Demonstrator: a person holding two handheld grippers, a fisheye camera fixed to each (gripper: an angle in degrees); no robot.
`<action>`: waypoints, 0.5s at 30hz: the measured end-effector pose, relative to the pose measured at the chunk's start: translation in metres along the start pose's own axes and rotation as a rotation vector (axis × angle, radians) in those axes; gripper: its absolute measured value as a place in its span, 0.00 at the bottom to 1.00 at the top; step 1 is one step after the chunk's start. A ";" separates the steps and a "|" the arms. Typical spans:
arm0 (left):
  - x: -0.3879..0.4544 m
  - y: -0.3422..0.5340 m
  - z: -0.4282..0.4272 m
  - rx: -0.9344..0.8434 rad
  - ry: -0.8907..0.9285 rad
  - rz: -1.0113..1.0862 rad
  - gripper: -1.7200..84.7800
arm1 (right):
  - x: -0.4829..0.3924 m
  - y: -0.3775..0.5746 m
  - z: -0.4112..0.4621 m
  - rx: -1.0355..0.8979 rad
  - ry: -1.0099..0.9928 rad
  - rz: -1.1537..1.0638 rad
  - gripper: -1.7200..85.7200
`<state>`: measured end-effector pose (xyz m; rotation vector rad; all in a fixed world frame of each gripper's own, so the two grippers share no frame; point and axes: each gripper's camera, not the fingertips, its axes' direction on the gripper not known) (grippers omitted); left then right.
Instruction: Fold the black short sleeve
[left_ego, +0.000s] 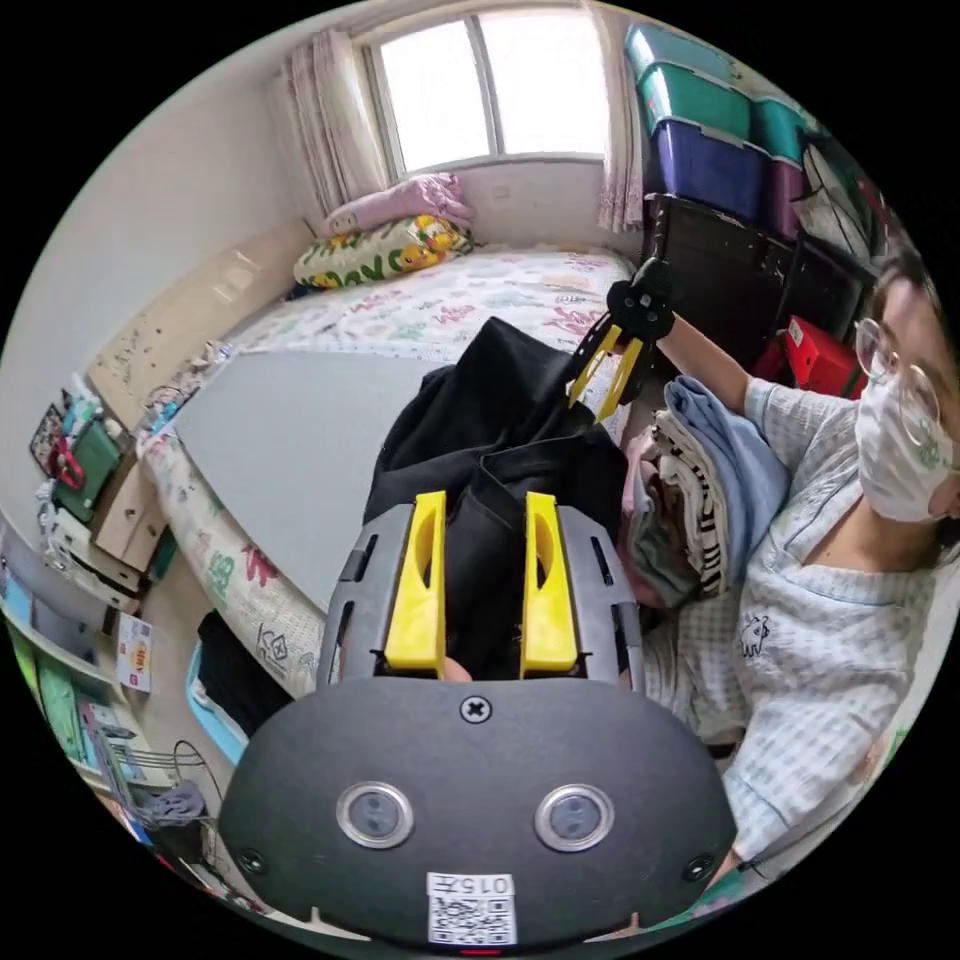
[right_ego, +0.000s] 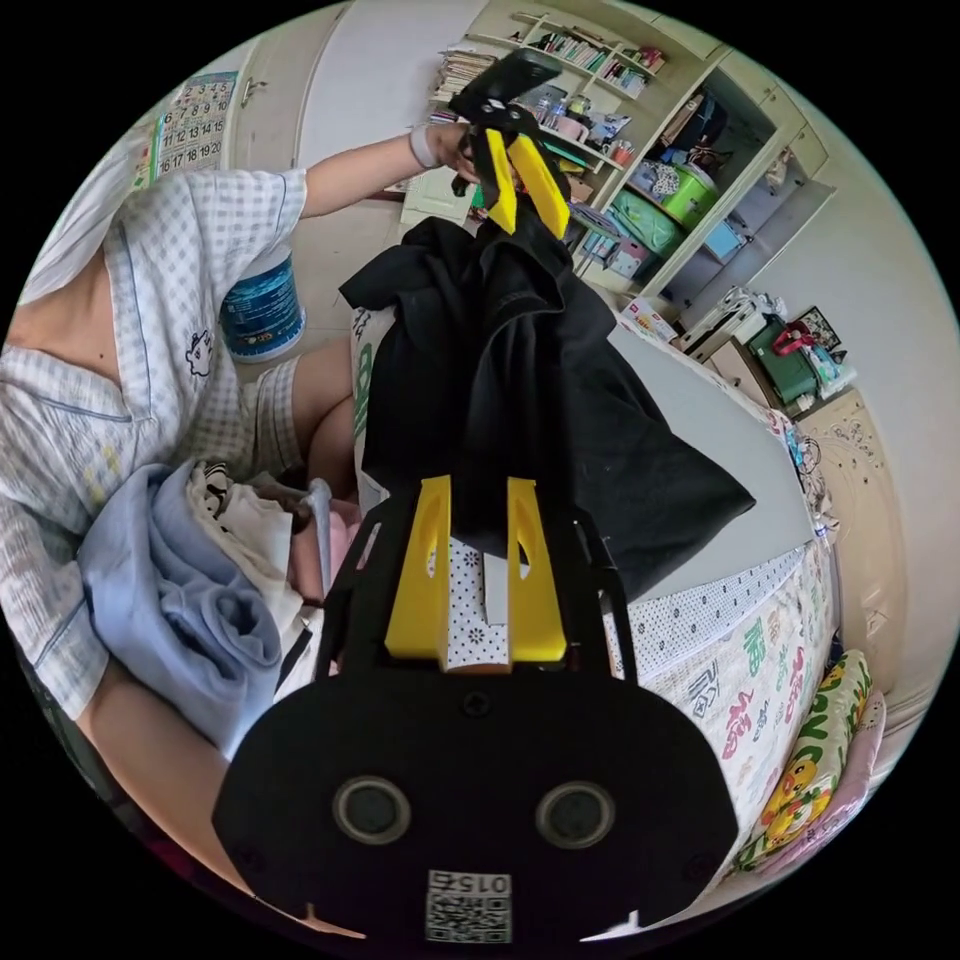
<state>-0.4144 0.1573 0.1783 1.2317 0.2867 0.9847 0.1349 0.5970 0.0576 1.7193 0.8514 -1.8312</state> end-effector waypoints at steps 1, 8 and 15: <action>-0.017 -0.011 0.018 -0.051 0.016 0.016 0.16 | 0.000 0.000 0.003 -0.004 -0.001 -0.002 0.12; -0.046 -0.036 0.112 -0.264 0.169 0.127 0.13 | -0.004 0.000 0.022 -0.023 0.036 -0.002 0.08; -0.025 0.024 0.060 -0.018 -0.010 0.127 0.05 | -0.010 0.015 0.013 0.058 0.052 0.028 0.06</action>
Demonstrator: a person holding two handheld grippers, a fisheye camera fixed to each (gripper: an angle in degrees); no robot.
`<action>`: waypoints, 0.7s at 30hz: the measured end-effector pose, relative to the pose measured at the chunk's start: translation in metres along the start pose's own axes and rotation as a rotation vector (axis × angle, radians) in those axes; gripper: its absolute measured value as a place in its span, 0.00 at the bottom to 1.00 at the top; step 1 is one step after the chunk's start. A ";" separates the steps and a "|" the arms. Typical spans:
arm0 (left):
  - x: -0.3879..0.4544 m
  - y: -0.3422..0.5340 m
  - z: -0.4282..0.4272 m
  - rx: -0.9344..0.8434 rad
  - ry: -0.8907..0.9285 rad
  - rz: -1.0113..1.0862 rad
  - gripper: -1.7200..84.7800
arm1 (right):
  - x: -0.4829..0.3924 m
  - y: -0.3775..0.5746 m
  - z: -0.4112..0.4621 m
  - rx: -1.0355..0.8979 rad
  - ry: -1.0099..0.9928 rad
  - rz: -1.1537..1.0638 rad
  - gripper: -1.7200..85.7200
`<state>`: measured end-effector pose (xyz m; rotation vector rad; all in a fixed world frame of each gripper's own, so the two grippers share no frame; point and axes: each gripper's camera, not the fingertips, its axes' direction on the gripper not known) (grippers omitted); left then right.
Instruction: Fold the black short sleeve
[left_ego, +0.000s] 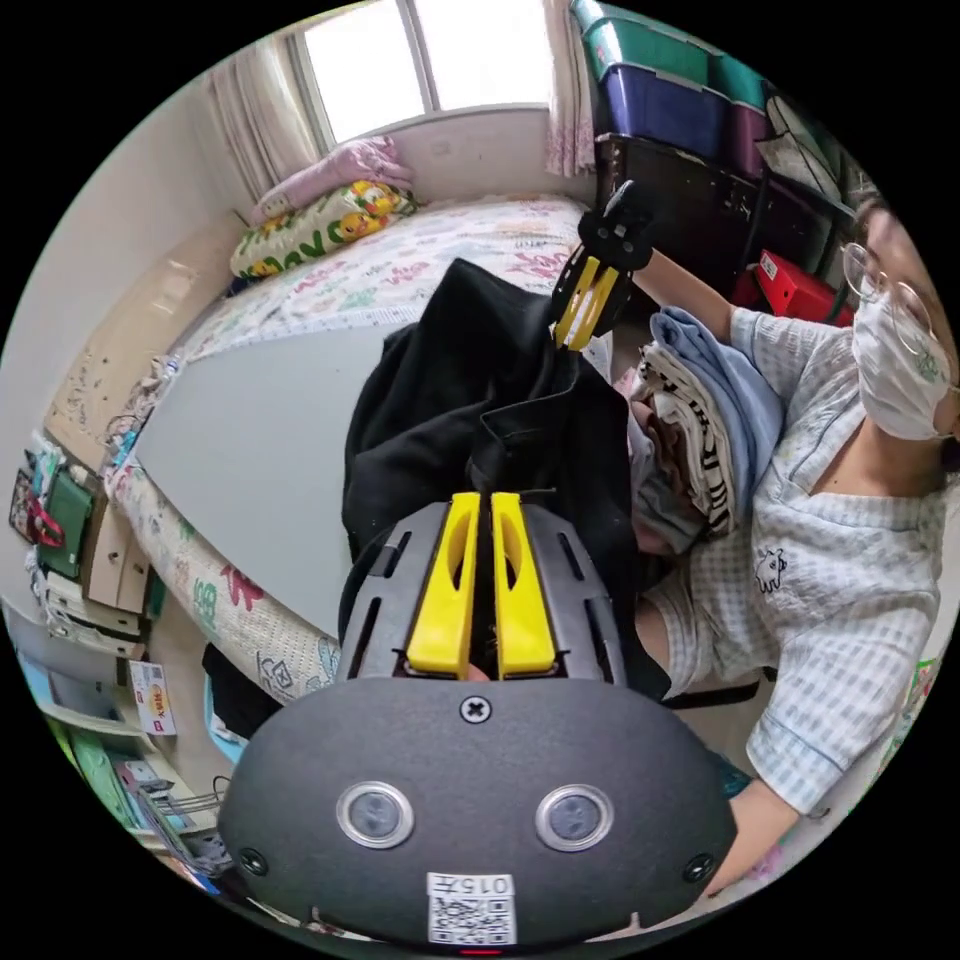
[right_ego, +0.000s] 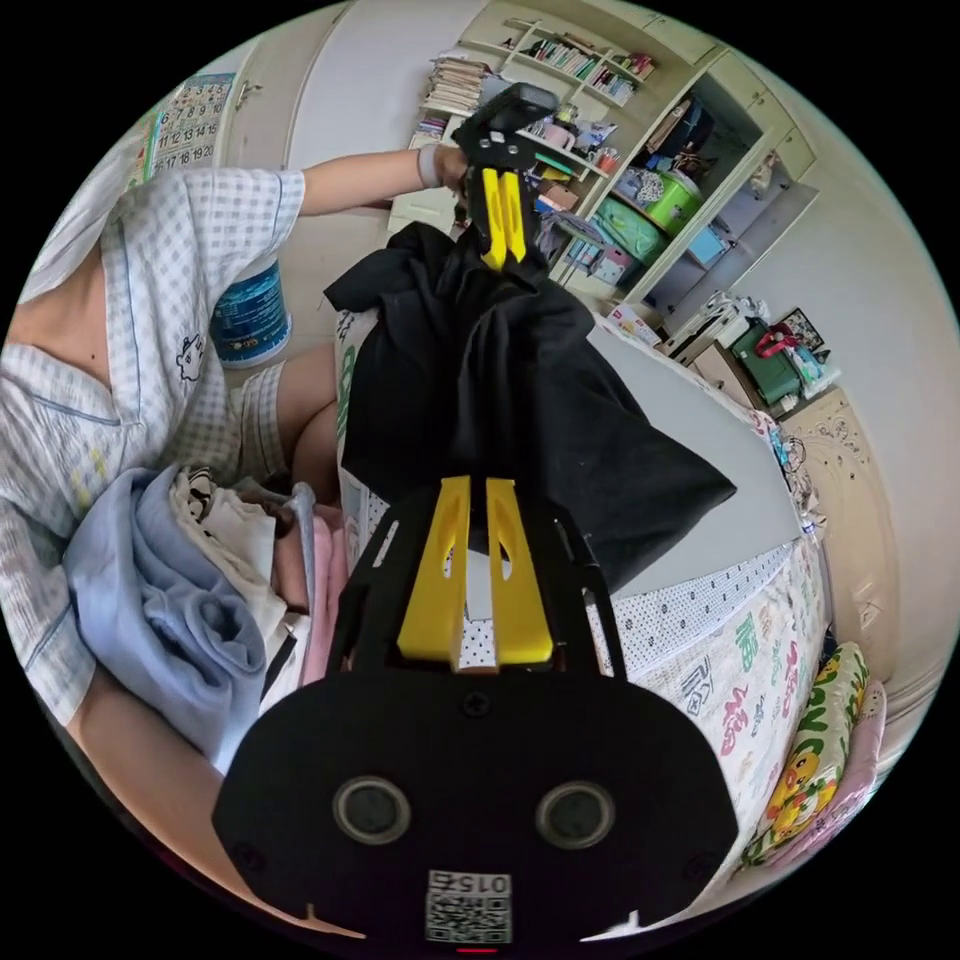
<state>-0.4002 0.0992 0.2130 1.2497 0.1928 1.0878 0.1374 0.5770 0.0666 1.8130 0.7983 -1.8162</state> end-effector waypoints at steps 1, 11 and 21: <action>0.011 0.015 -0.016 0.063 -0.065 -0.017 0.04 | 0.001 0.003 -0.005 0.034 0.014 0.022 0.05; 0.081 0.121 -0.083 0.382 -0.466 -0.235 0.03 | -0.019 0.011 -0.021 0.198 0.073 0.093 0.09; 0.072 0.211 -0.055 0.454 -0.410 -0.349 0.03 | -0.101 -0.030 0.023 0.031 0.114 -0.145 0.14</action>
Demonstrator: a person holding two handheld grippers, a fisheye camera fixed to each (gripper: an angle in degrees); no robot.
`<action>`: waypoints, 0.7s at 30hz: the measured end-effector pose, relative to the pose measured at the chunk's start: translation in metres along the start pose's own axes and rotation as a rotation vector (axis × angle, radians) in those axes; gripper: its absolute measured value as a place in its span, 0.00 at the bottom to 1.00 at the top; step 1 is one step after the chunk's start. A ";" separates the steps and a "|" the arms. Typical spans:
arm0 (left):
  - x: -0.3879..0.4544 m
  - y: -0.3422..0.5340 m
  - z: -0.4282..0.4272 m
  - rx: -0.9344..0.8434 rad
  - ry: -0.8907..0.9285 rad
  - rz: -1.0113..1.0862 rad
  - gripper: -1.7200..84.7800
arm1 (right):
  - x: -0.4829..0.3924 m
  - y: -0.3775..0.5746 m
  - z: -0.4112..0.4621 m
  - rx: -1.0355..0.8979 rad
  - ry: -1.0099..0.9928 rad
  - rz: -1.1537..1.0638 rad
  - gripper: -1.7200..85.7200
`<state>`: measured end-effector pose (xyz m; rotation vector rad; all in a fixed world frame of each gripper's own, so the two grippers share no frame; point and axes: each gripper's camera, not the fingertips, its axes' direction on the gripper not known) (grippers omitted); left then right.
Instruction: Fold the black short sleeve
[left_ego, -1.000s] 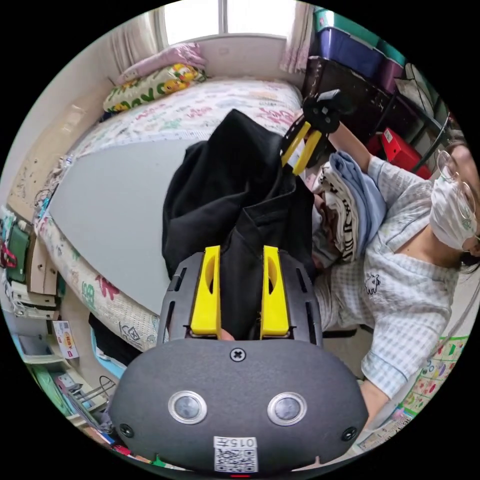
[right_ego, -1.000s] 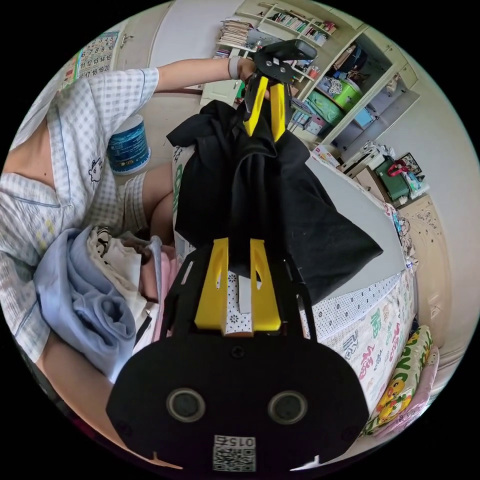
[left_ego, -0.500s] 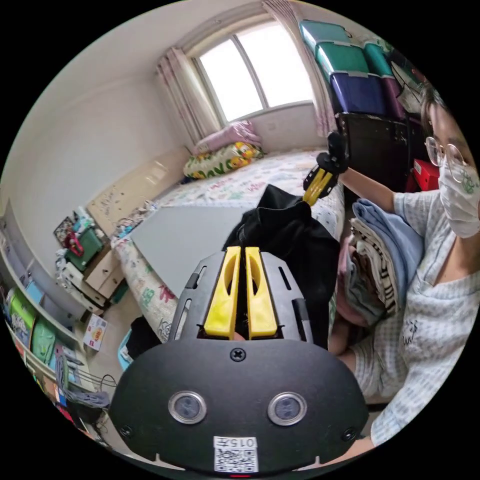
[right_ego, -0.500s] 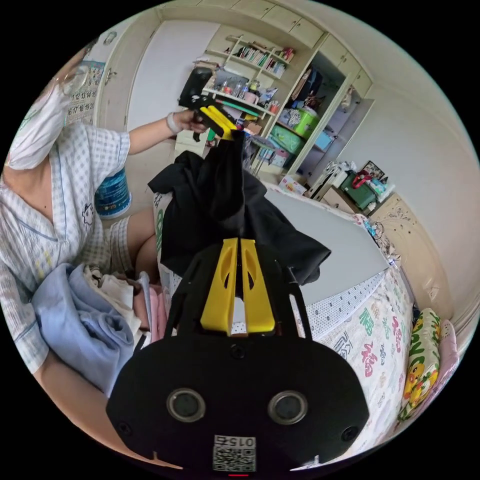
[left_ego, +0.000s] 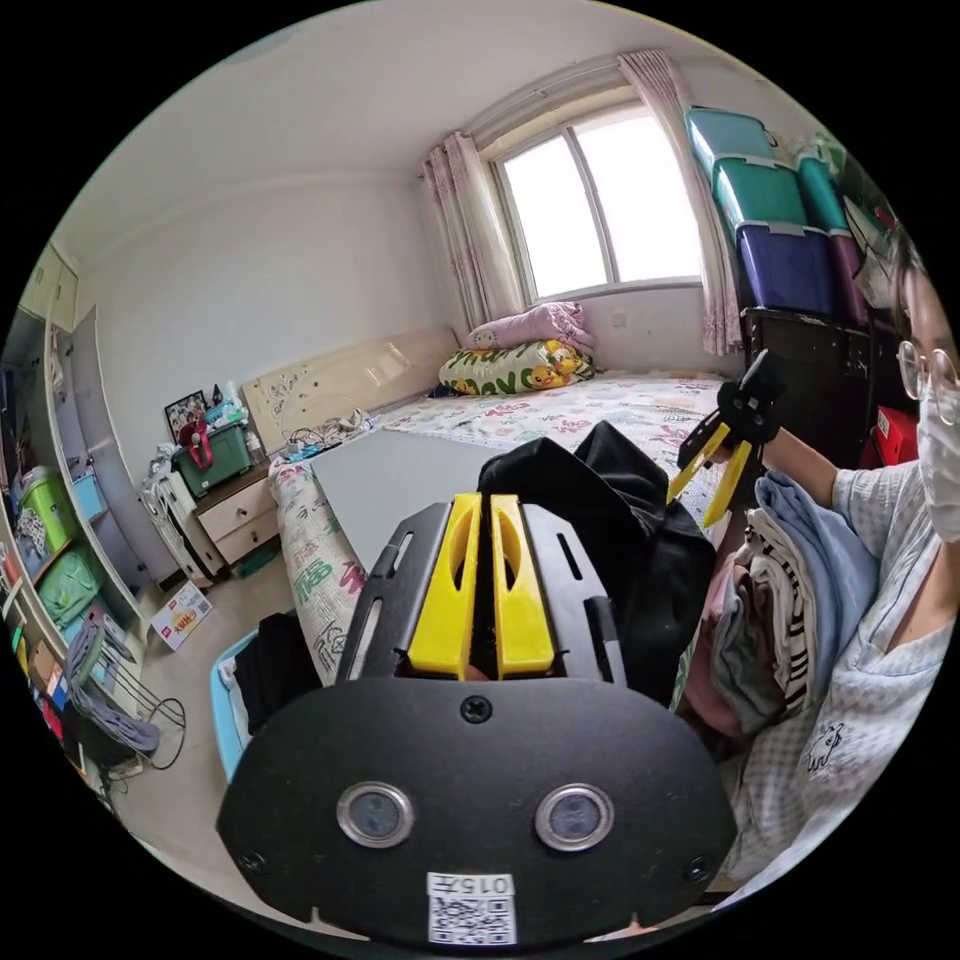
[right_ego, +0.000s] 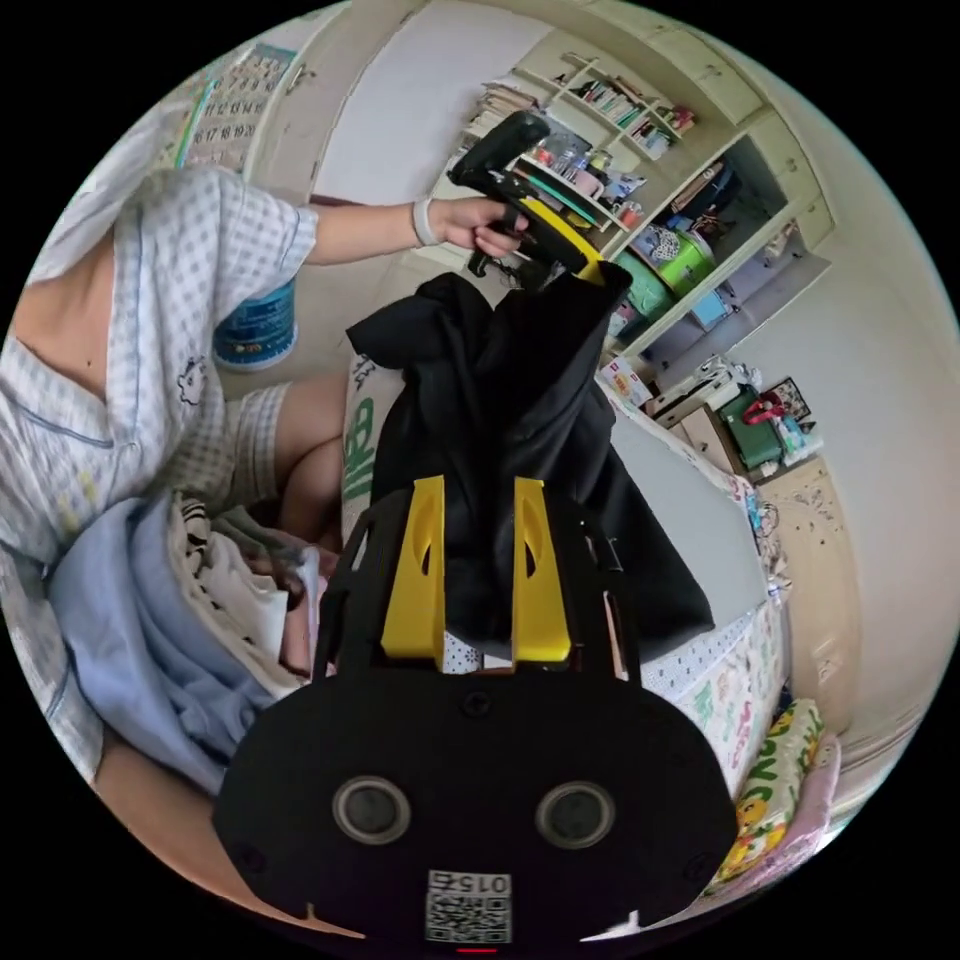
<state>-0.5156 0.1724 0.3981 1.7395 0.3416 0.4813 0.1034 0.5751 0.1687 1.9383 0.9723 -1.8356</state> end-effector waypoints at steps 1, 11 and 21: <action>-0.003 0.011 -0.001 -0.003 0.011 -0.013 0.03 | -0.007 -0.003 0.009 -0.043 0.046 -0.010 0.13; -0.006 0.104 -0.013 -0.065 0.032 -0.045 0.03 | -0.030 0.032 0.037 -0.154 0.048 0.112 0.02; -0.004 0.152 -0.106 0.393 0.067 -0.422 0.02 | 0.015 0.133 -0.116 0.777 -0.028 0.930 0.02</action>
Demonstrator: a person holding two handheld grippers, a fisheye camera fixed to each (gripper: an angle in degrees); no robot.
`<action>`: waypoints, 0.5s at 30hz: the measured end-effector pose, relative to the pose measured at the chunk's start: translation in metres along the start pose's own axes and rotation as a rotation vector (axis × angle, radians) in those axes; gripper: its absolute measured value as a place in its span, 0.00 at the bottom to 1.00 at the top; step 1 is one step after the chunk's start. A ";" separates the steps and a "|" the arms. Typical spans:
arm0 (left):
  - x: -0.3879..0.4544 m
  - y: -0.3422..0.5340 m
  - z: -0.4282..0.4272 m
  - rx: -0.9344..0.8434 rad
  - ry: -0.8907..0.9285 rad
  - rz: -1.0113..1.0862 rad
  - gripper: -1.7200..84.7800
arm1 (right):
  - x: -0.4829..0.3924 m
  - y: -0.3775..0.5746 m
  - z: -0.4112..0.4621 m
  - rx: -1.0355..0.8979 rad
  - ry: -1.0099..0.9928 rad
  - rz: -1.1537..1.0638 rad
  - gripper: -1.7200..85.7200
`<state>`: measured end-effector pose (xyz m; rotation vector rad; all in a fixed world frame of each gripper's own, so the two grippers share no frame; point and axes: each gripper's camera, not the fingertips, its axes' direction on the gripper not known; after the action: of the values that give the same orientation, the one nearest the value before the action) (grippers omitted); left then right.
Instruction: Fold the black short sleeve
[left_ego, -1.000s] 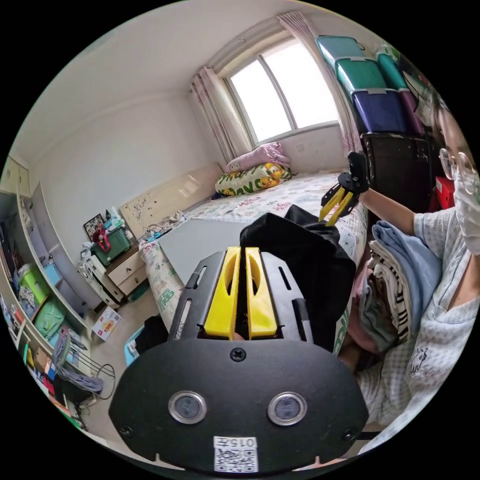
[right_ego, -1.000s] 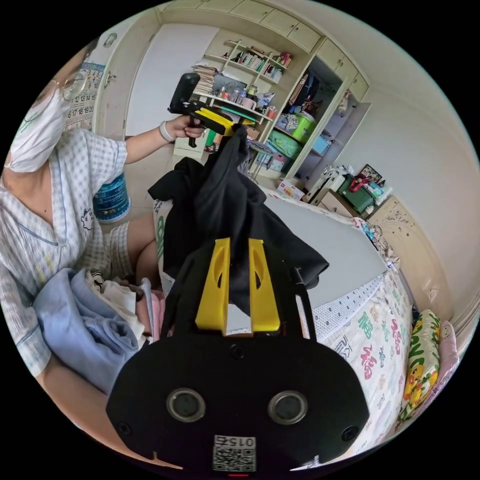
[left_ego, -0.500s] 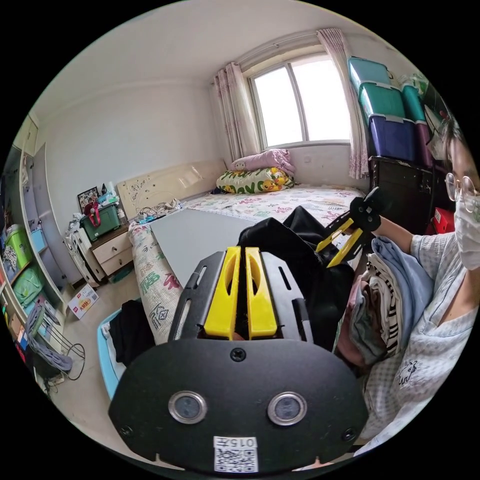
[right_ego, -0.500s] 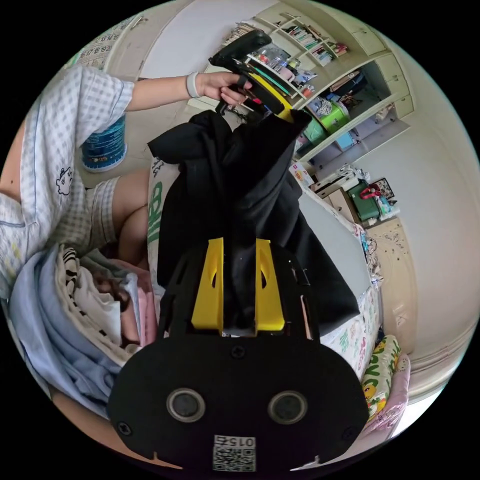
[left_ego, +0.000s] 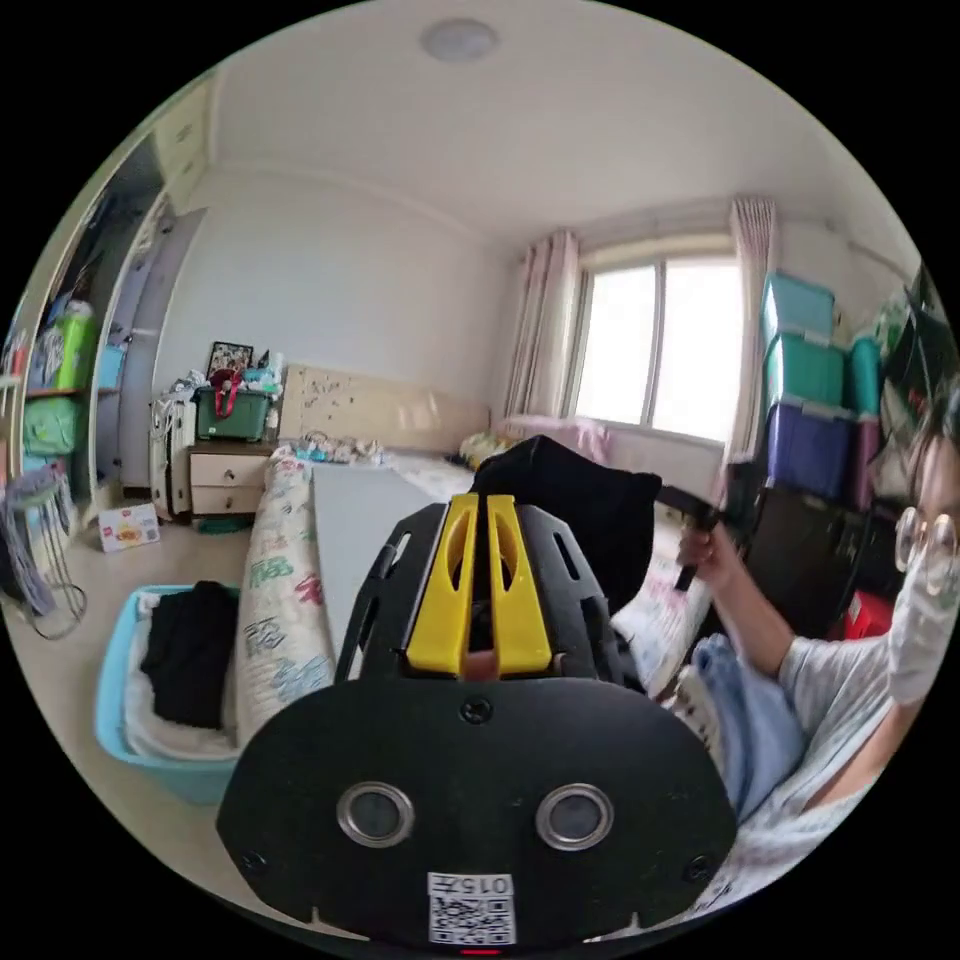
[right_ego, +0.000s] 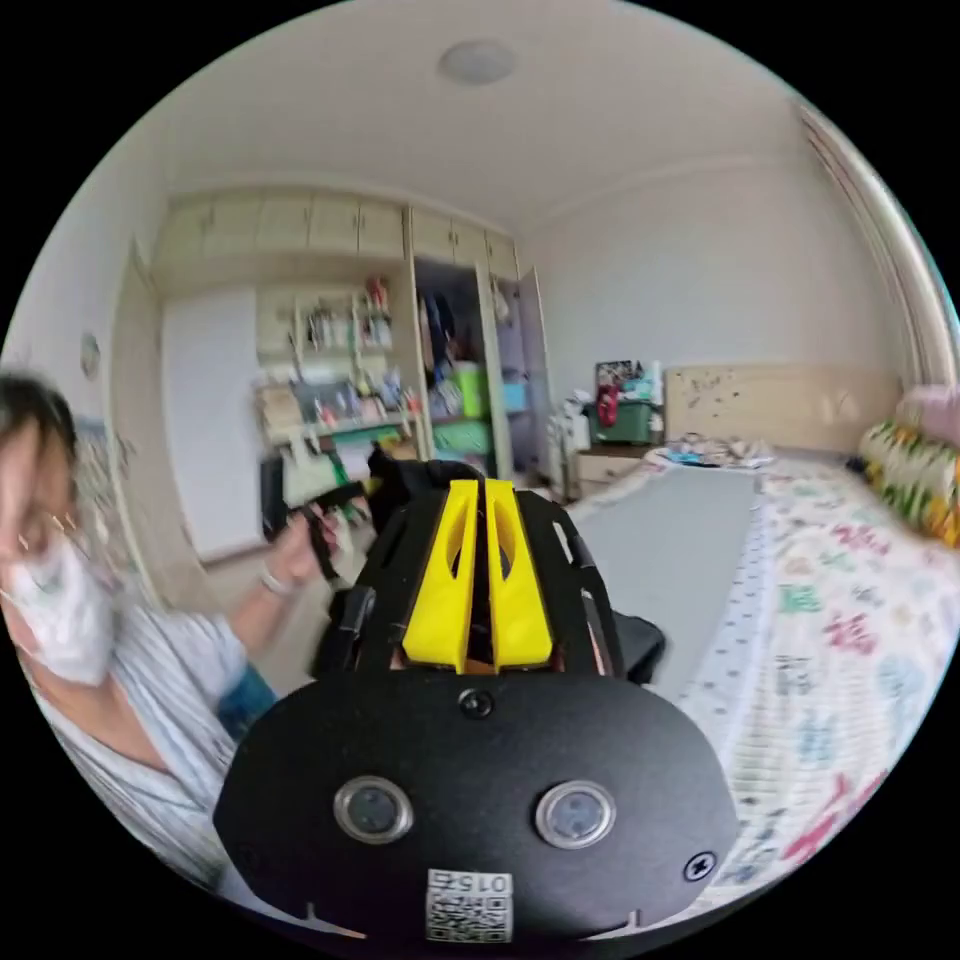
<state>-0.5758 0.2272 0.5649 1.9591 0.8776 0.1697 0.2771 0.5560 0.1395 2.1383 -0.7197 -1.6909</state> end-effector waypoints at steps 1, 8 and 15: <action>0.004 0.004 -0.017 0.151 0.060 -0.049 0.01 | 0.010 0.000 -0.013 0.083 -0.124 0.107 0.02; 0.052 0.003 -0.084 0.476 0.183 -0.064 0.01 | -0.021 0.005 -0.048 0.359 -0.469 0.191 0.02; 0.113 -0.021 -0.185 0.644 0.054 0.079 0.01 | -0.084 -0.004 -0.077 0.575 -0.362 0.076 0.02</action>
<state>-0.5869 0.4373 0.6217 2.5972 0.9680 -0.0229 0.3377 0.6022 0.2237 2.1106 -1.5280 -2.0356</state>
